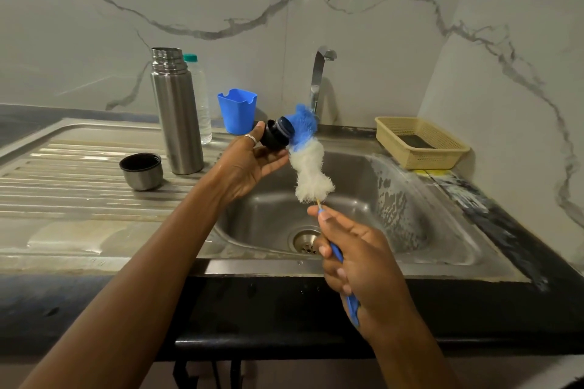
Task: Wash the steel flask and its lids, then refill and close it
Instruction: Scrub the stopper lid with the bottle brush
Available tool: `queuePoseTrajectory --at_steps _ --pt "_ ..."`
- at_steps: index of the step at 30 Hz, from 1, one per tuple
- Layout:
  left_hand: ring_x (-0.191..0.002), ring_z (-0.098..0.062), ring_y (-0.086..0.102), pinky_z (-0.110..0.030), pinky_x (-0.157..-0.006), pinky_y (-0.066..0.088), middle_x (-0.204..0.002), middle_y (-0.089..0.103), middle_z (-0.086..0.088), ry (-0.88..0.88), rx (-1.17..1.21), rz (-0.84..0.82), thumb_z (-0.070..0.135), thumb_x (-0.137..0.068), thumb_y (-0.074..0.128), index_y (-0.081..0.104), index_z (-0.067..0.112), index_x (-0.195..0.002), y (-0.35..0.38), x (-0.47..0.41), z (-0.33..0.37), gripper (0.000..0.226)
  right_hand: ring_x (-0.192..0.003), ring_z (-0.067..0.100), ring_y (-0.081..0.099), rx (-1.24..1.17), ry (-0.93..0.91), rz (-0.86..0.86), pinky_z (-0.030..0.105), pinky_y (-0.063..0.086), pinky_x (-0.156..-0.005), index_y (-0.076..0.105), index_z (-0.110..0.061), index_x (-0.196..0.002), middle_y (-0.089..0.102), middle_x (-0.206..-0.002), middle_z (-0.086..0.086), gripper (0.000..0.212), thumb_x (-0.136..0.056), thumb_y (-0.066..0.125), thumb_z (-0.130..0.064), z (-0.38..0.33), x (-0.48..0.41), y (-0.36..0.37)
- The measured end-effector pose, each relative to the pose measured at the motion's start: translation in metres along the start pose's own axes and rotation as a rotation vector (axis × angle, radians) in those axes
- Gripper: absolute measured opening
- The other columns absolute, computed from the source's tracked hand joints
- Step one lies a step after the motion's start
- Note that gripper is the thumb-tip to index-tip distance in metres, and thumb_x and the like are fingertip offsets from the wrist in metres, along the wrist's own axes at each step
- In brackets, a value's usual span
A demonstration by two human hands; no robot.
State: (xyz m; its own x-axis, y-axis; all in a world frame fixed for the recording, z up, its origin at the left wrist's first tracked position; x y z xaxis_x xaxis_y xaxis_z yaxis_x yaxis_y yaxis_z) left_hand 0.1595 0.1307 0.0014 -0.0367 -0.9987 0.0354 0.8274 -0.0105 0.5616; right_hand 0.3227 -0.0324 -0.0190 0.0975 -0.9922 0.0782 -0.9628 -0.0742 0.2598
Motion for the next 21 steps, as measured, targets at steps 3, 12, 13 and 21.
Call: queuePoseTrajectory --at_steps 3,12,13,21 --pt "-0.078 -0.025 0.072 -0.033 -0.064 0.062 -0.1 0.066 -0.022 -0.042 -0.006 -0.02 0.032 -0.105 0.049 0.053 0.007 -0.115 0.006 0.001 -0.005 0.027 -0.042 0.004 0.029 -0.022 -0.021 0.015 0.016 0.025 -0.034 0.068 -0.015 -0.116 0.046 -0.061 -0.001 0.022 -0.103 0.053 -0.023 -0.012 -0.014 -0.001" --pt "-0.091 -0.027 0.068 -0.032 -0.065 0.063 -0.103 0.066 -0.022 -0.09 -0.008 -0.043 0.033 -0.107 0.047 0.055 0.009 -0.11 0.005 0.003 -0.008 0.026 -0.04 0.004 0.029 -0.013 -0.003 -0.022 0.016 0.027 -0.032 0.069 -0.018 -0.115 0.046 -0.061 0.0 0.022 -0.103 0.052 -0.024 0.001 -0.008 -0.006" --pt "-0.09 -0.027 0.069 -0.032 -0.065 0.063 -0.102 0.067 -0.021 -0.094 -0.008 -0.045 0.033 -0.107 0.046 0.055 0.008 -0.11 0.006 0.004 -0.009 0.027 -0.04 0.005 0.029 -0.013 -0.002 -0.021 0.016 0.027 -0.032 0.069 -0.017 -0.116 0.046 -0.061 0.0 0.022 -0.103 0.052 -0.024 0.002 -0.008 -0.007" --pt "-0.07 -0.014 0.061 -0.022 -0.056 0.053 -0.094 0.067 -0.01 -0.058 -0.08 -0.002 0.045 -0.108 0.036 0.057 0.012 -0.12 0.005 -0.001 -0.014 0.041 -0.04 0.004 0.029 -0.012 0.001 -0.004 0.016 0.026 -0.032 0.07 -0.016 -0.115 0.047 -0.06 0.0 0.022 -0.104 0.052 -0.024 0.001 -0.012 -0.007"
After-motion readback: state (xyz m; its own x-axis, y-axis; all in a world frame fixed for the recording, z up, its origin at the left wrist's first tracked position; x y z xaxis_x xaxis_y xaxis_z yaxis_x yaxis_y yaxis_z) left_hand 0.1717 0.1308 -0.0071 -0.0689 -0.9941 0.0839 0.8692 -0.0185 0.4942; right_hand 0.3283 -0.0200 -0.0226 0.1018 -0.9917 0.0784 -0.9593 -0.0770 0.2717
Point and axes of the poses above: each hand's wrist, its own x-axis away from the middle knuckle, its own y-axis out of the palm, z = x × y, the point moved 8 cm from there along -x, towards the middle knuckle
